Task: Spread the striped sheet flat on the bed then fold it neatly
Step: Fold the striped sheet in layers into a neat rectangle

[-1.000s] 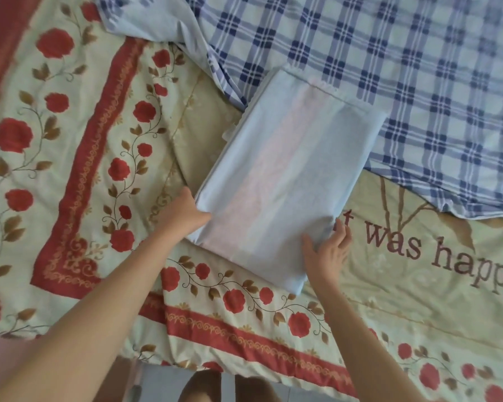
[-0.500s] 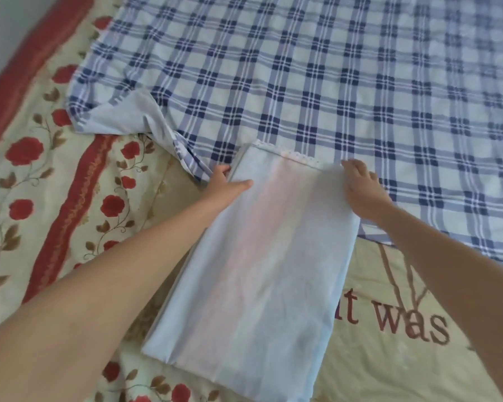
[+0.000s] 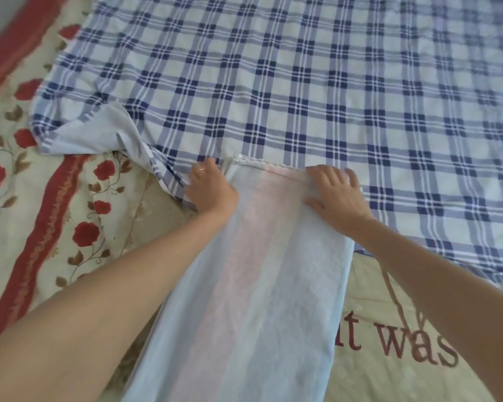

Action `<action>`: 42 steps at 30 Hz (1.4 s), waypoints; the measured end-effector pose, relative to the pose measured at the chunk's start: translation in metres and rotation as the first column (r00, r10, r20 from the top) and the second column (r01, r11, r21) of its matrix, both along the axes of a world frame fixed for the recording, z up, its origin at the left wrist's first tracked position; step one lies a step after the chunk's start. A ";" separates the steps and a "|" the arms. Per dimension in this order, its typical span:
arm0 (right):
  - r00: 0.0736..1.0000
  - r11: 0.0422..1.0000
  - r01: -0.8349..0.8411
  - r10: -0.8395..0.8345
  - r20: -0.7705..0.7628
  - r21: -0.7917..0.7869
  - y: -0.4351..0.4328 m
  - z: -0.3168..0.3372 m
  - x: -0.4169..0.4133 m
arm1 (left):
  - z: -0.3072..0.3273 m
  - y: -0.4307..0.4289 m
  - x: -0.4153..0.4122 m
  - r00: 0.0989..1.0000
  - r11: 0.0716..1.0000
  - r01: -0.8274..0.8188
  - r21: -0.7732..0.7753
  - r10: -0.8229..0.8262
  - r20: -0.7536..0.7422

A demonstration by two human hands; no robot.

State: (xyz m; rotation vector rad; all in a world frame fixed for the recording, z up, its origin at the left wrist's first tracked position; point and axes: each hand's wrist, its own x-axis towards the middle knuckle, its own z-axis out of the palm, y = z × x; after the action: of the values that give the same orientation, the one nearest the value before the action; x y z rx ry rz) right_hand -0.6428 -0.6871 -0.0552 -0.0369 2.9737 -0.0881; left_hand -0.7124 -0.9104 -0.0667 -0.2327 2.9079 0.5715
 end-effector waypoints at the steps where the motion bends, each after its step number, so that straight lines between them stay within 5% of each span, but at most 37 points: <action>1: 0.995 0.995 -0.090 0.092 -0.047 0.044 -0.008 -0.001 0.002 | 0.001 0.008 0.004 0.972 0.982 0.179 -0.062 -0.186 -0.143; 3: 0.947 0.946 -0.307 0.314 -0.066 0.104 -0.025 -0.007 0.008 | -0.003 0.016 0.011 0.791 0.817 0.550 -0.172 -0.576 -0.208; 5: 0.908 0.900 -0.416 0.418 0.009 0.132 -0.022 -0.023 0.016 | -0.018 0.014 0.009 0.701 0.691 0.694 -0.202 -0.712 -0.029; 8: 0.987 0.996 -0.070 0.062 0.148 0.050 0.002 -0.037 0.029 | -0.039 0.010 -0.004 0.753 0.739 0.657 -0.149 -0.636 0.168; 11: 0.912 0.931 0.366 -0.355 0.203 -0.013 0.007 -0.042 0.023 | -0.041 0.012 -0.012 0.761 0.751 0.646 -0.136 -0.620 0.191; 14: 0.871 0.878 0.476 -0.478 0.113 0.044 -0.023 -0.027 0.023 | -0.026 0.007 0.002 0.757 0.728 0.654 -0.206 -0.633 0.163; 16: 0.940 0.939 0.341 -0.342 0.012 0.032 -0.049 -0.022 0.046 | -0.020 -0.004 0.042 0.733 0.695 0.664 -0.276 -0.677 0.059; 20: 0.982 0.979 -0.188 0.188 -0.010 -0.075 -0.087 -0.034 0.160 | -0.031 -0.076 0.163 0.482 0.450 0.843 -0.296 -0.875 0.043; 24: 0.995 0.985 -0.093 0.096 0.018 -0.143 -0.054 -0.049 0.226 | -0.039 -0.163 0.183 0.525 0.481 0.829 -0.285 -0.845 0.101; 29: 0.992 0.983 -0.129 0.129 -0.014 -0.130 -0.016 -0.044 0.238 | -0.028 -0.203 0.140 0.268 0.217 0.899 -0.382 -0.959 0.087; 31: 0.994 0.991 -0.109 0.109 0.002 -0.083 -0.019 -0.046 0.240 | -0.024 -0.198 0.120 0.285 0.216 0.871 -0.441 -0.954 0.095; 33: 0.980 0.981 -0.192 0.189 -0.058 -0.040 -0.029 -0.050 0.238 | -0.029 -0.183 0.107 0.290 0.236 0.868 -0.436 -0.955 0.061; 38: 0.838 0.839 -0.545 0.545 -0.029 0.003 -0.039 -0.051 0.238 | -0.036 -0.164 0.093 0.020 0.008 0.914 -0.405 -0.999 0.026; 42: 0.820 0.819 -0.570 0.572 0.008 -0.062 -0.044 -0.049 0.242 | -0.027 -0.168 0.095 -0.017 -0.029 0.946 -0.323 -0.999 0.040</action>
State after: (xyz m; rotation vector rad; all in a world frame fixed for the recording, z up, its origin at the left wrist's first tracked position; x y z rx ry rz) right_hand -0.4011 -0.7310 -0.1041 -0.9222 2.7898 -0.0937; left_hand -0.6170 -1.0784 -0.0938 1.9192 2.2695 -0.1350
